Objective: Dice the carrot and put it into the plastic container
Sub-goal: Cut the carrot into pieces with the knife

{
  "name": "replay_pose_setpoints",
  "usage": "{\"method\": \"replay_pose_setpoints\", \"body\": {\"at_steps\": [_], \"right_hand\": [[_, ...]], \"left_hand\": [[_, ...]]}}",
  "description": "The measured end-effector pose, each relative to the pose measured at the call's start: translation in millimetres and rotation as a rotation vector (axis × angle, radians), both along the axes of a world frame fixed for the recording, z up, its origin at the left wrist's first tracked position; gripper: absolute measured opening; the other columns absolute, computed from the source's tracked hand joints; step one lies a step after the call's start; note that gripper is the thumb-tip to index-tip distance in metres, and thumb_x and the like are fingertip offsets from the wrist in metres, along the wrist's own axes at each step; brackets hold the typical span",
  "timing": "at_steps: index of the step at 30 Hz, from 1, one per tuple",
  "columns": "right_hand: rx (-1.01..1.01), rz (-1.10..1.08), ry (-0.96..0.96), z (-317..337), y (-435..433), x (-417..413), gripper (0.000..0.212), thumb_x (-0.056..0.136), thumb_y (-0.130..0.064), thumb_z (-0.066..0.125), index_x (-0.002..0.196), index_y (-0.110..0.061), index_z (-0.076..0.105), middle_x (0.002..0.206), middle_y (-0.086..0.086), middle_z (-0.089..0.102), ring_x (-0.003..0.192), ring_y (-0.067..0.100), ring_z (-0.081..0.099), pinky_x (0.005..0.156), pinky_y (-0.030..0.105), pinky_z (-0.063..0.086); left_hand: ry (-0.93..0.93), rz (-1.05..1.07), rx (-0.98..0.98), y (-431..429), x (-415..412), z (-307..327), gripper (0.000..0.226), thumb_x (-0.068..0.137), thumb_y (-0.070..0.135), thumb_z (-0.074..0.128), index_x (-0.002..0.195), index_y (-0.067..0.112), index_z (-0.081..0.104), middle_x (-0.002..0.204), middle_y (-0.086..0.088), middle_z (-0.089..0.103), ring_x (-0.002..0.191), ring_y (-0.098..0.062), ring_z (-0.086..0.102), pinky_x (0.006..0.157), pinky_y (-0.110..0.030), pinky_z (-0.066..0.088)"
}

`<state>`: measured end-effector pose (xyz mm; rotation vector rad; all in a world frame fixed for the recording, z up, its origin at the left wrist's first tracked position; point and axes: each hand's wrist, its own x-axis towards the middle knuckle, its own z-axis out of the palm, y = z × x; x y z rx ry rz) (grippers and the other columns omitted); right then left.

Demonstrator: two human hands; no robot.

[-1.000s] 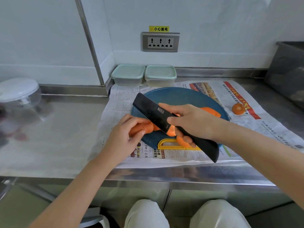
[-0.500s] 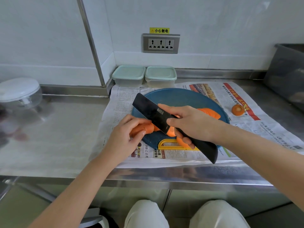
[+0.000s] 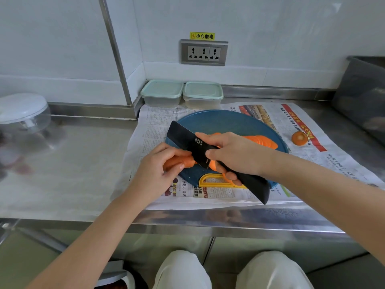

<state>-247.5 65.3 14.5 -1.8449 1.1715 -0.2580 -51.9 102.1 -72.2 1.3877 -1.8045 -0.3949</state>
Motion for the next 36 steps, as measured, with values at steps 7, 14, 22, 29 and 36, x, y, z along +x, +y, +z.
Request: {"method": "replay_pose_setpoints", "body": {"at_steps": [7,14,22,29,36], "right_hand": [[-0.056,-0.041,-0.039,-38.0,15.9,18.3,0.059,0.100,-0.010,0.037,0.150,-0.038,0.022,0.058,0.013,0.049,0.041,0.021,0.046,0.035,0.027,0.044],[-0.019,-0.066,-0.084,-33.2,8.0,11.8,0.056,0.100,-0.011,0.040,0.148,-0.038,0.027,0.050,0.004,0.050,0.038,0.016,0.044,0.035,0.025,0.042],[0.032,-0.088,-0.120,3.4,1.8,-7.7,0.054,0.101,-0.012,0.040,0.144,-0.043,0.031,0.046,0.000,0.047,0.038,0.015,0.041,0.038,0.026,0.041],[0.012,-0.038,-0.101,4.4,8.9,-7.8,0.055,0.101,-0.011,0.039,0.145,-0.042,0.030,0.040,-0.003,0.044,0.032,0.012,0.040,0.038,0.024,0.041],[-0.012,-0.018,-0.077,2.2,9.4,-5.0,0.055,0.101,-0.010,0.039,0.145,-0.041,0.030,0.041,-0.003,0.044,0.033,0.012,0.040,0.039,0.025,0.040]], "left_hand": [[0.099,-0.001,-0.042,-2.6,0.8,-3.4,0.039,0.082,0.000,0.068,0.109,0.029,0.065,0.103,0.009,0.059,0.102,-0.009,0.060,0.089,-0.020,0.049],[0.085,0.039,-0.032,-1.9,2.6,-3.8,0.033,0.082,0.008,0.071,0.112,0.022,0.066,0.105,0.006,0.062,0.102,-0.008,0.058,0.088,-0.016,0.047],[0.113,0.079,0.035,-1.1,5.6,-5.8,0.024,0.080,0.016,0.073,0.100,0.028,0.067,0.097,0.008,0.061,0.095,-0.007,0.060,0.086,-0.032,0.052],[0.176,0.088,0.077,0.6,1.8,-0.9,0.027,0.079,0.012,0.074,0.096,0.032,0.065,0.098,0.011,0.063,0.096,-0.007,0.062,0.088,-0.033,0.054],[0.201,0.080,0.107,0.7,2.8,-1.1,0.026,0.080,0.013,0.074,0.097,0.030,0.066,0.100,0.010,0.064,0.098,-0.008,0.061,0.087,-0.037,0.054]]}}
